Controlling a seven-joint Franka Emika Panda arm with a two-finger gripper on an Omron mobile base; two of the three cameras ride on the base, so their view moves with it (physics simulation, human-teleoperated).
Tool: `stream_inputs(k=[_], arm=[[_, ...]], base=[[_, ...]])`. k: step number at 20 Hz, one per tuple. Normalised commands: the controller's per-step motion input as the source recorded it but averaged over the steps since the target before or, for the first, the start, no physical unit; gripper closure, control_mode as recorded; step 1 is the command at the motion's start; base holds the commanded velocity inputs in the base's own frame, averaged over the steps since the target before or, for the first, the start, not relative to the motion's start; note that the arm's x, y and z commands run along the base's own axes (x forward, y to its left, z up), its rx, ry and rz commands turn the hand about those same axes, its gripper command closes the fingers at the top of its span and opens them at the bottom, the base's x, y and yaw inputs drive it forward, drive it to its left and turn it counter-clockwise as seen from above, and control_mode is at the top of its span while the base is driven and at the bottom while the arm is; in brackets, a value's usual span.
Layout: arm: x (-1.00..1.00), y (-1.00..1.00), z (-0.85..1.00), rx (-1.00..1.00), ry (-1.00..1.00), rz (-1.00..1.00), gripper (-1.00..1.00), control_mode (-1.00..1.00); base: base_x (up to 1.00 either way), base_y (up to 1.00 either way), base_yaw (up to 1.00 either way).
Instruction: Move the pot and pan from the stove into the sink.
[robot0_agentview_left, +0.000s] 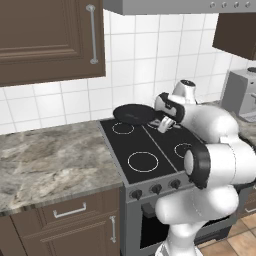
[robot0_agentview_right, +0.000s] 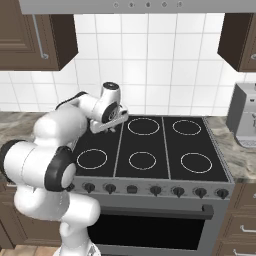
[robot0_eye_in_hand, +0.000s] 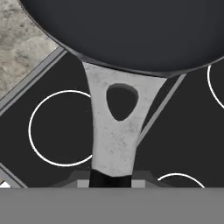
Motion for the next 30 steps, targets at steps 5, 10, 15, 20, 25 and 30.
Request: stream_inputs(k=[5, 10, 15, 20, 25, 30], arm=[[-0.83, -0.17, 0.27, 0.00, -0.14, 0.16, 1.00, -1.00], [-0.76, -0.13, 0.27, 0.00, -0.09, 0.21, 1.00, -1.00], [-0.76, -0.09, 0.28, 0.00, -0.07, 0.22, 1.00, -1.00], [-0.80, -0.07, 0.23, 0.00, -0.05, 0.21, 1.00, -1.00], [-0.89, -0.02, 0.20, 0.00, -0.03, 0.14, 1.00, -1.00], [-0.41, 0.00, 0.06, 0.00, 0.00, -0.01, 1.00, -1.00]], base=[[0.00, 0.00, 0.00], [0.00, 0.00, 0.00], [0.00, 0.00, 0.00], [0.00, 0.00, 0.00], [0.00, 0.00, 0.00], [0.00, 0.00, 0.00]])
